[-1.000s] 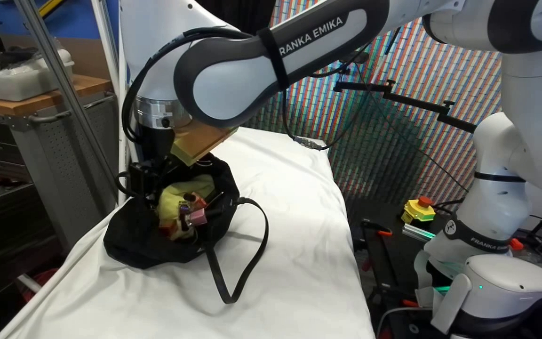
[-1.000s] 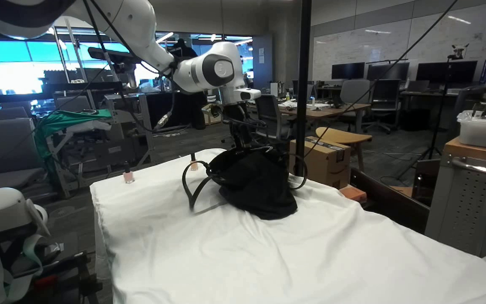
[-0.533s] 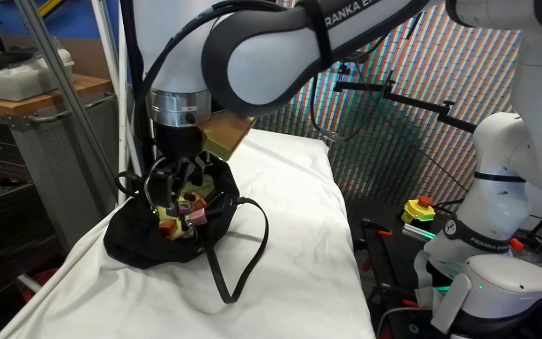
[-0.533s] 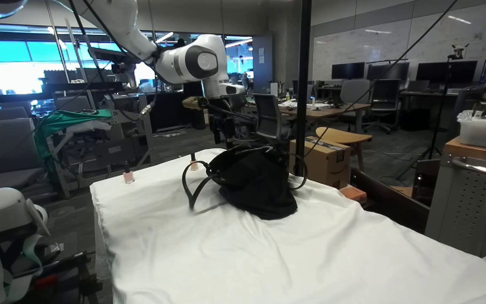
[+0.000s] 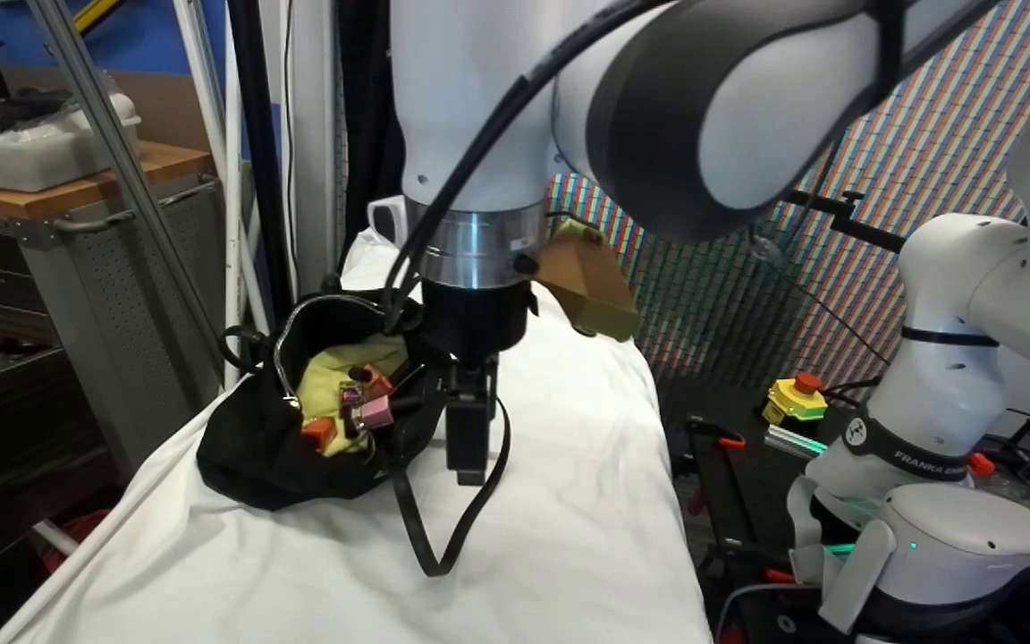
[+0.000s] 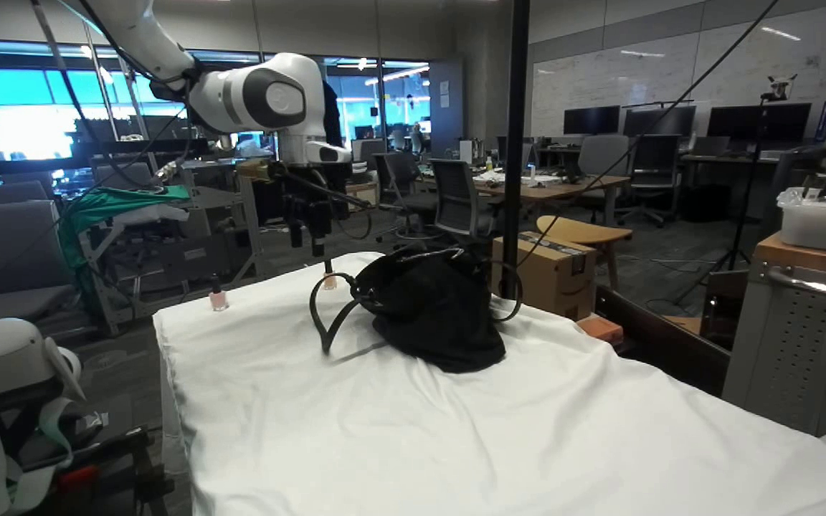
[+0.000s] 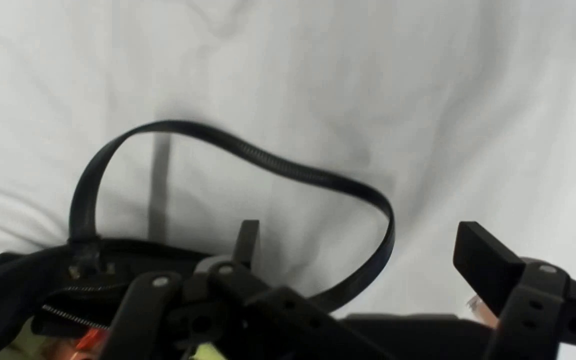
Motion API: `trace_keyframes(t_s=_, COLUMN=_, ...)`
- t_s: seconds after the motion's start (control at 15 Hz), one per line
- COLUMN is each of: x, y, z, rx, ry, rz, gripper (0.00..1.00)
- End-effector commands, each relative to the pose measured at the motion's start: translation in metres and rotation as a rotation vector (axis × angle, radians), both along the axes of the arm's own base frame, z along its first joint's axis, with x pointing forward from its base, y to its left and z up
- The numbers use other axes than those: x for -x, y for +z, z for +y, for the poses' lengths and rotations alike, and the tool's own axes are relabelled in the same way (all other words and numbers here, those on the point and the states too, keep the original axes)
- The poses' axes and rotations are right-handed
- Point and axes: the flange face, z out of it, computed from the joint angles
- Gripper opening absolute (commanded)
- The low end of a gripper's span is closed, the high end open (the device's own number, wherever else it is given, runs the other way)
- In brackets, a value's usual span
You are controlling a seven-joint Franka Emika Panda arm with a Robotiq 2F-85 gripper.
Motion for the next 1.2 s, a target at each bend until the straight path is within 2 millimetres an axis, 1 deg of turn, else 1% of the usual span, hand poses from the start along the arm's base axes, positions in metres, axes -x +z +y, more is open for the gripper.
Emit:
trace_keyframes(t_s=0.0, x=0.052, y=-0.017, z=0.028, rx=0.0, ry=0.101, rz=0.056, gripper=1.0)
trace_keyframes(t_s=0.27, x=0.091, y=-0.051, z=0.074, rx=0.02, ry=0.227, rz=0.131, gripper=1.0)
trace_keyframes(t_s=0.4, x=0.106, y=-0.062, z=0.093, rx=0.023, ry=0.291, rz=0.163, gripper=1.0)
trace_keyframes(t_s=0.53, x=0.116, y=-0.072, z=0.109, rx=0.02, ry=0.341, rz=0.181, gripper=1.0)
trace_keyframes(t_s=0.73, x=0.127, y=-0.081, z=0.123, rx=0.007, ry=0.417, rz=0.206, gripper=1.0)
trace_keyframes(t_s=1.13, x=0.134, y=-0.091, z=0.143, rx=-0.038, ry=0.496, rz=0.221, gripper=1.0)
